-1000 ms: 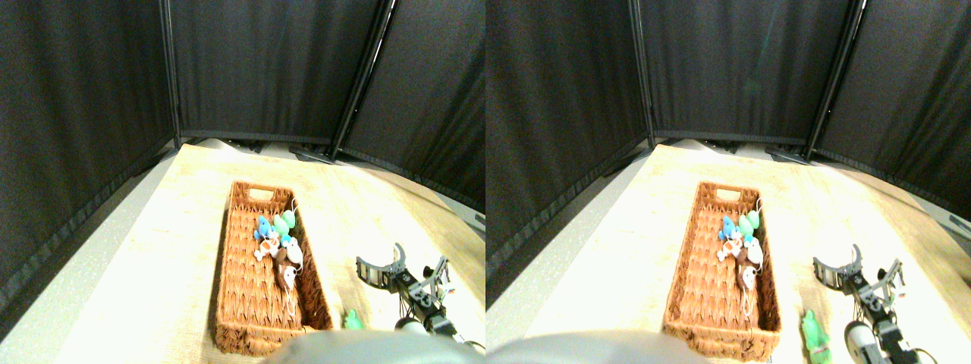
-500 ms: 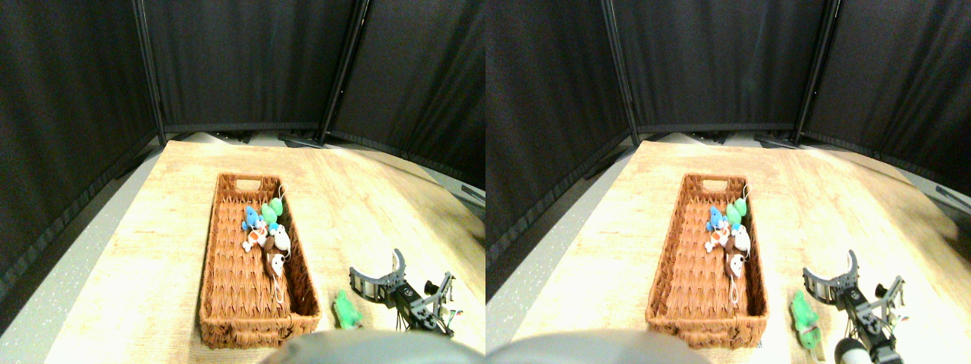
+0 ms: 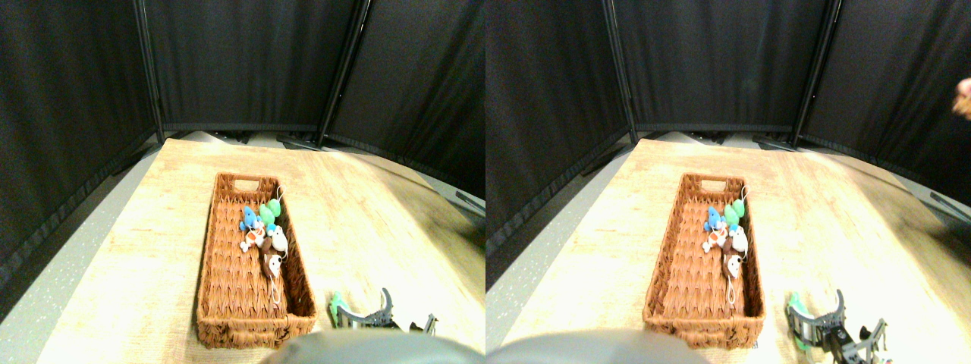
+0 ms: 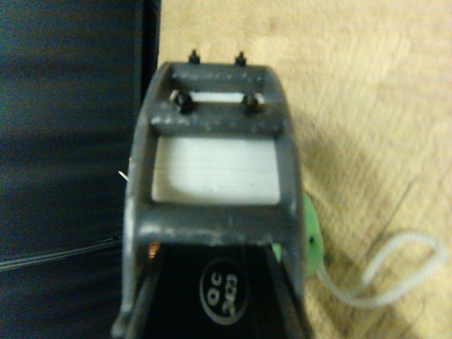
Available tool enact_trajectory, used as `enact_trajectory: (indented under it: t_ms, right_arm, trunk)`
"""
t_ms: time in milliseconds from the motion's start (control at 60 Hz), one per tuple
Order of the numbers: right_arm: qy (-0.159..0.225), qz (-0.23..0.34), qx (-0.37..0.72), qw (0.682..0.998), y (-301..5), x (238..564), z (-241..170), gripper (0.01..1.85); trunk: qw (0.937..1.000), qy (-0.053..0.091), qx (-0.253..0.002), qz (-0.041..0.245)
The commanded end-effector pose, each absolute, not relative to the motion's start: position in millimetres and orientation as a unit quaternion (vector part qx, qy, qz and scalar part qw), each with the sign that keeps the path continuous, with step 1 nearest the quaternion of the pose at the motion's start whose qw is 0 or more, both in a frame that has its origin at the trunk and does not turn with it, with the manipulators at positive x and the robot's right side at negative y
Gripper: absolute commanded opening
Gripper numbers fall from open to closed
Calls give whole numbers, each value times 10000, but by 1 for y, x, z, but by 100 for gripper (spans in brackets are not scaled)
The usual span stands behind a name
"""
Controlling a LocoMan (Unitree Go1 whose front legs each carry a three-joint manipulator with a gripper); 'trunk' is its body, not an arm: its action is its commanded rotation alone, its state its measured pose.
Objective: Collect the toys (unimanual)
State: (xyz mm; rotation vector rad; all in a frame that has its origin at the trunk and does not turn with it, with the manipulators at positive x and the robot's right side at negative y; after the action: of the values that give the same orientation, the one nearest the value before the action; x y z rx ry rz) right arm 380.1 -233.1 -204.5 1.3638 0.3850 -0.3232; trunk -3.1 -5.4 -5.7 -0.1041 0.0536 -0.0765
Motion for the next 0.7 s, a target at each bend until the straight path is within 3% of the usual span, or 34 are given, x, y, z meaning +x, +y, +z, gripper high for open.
enact_trajectory:
  t_ms: [17,517,567,583,600,617,667,700]
  right_arm:
    - [1796,-1533,6270,7424,-227,377,-210,99]
    - [1748,-2173,6254,7288,-245,385,-259,99]
    - [1651,-2316,6098,7397,-247,387,-258,85]
    - [1586,-2349,6030,7457,-247,387,-258,67]
    - [1586,-2349,6030,7457,-247,387,-258,67]
    - [1401,-2414,5939,7546,-246,390,-257,18]
    - [1250,-2554,5850,7595,-247,392,-259,6]
    - [1148,-2708,5964,7469,-247,393,-258,6]
  trunk:
    - [9967,330,-662,-334]
    - [9972,350,-615,-255]
    - [9972,355,-615,-253]
    - [9972,346,-613,-244]
    - [9972,346,-613,-244]
    - [9972,346,-613,-244]
    - [9973,343,-612,-238]
    - [9973,341,-613,-236]
